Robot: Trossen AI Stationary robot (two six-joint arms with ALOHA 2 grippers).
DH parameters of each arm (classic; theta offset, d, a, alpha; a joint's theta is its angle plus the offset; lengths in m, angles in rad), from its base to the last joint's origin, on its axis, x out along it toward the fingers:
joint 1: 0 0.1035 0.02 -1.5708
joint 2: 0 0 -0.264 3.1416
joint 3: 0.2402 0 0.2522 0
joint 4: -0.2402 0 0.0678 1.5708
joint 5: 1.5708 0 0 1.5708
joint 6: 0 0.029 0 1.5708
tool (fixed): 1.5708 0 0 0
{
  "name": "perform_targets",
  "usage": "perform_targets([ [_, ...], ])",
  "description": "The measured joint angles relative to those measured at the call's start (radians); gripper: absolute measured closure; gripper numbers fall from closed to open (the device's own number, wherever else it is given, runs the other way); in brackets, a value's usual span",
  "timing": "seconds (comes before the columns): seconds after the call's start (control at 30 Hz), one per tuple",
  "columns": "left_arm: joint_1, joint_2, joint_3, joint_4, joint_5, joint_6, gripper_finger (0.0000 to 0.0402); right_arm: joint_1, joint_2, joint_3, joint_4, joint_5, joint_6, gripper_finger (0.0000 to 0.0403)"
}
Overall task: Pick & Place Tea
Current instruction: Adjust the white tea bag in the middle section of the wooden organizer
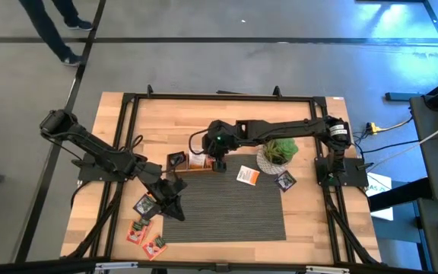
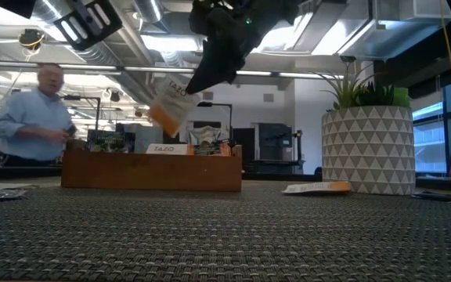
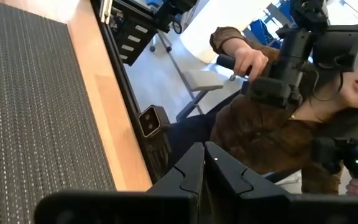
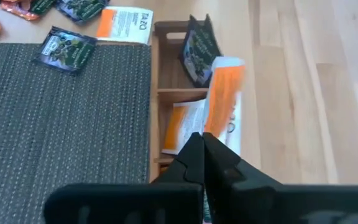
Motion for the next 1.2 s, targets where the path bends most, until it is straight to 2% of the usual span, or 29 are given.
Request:
perform_targets([
  [0.6, 0.000, 0.000, 0.000, -0.028, 0.001, 0.027, 0.0389, 0.010, 0.001, -0.116, 0.077, -0.020, 0.099, 0.0402],
  [1.2, 0.000, 0.000, 0.000, -0.043, 0.001, 0.054, 0.0389, 0.043, 0.027, -0.089, 0.058, -0.017, 0.098, 0.0400],
])
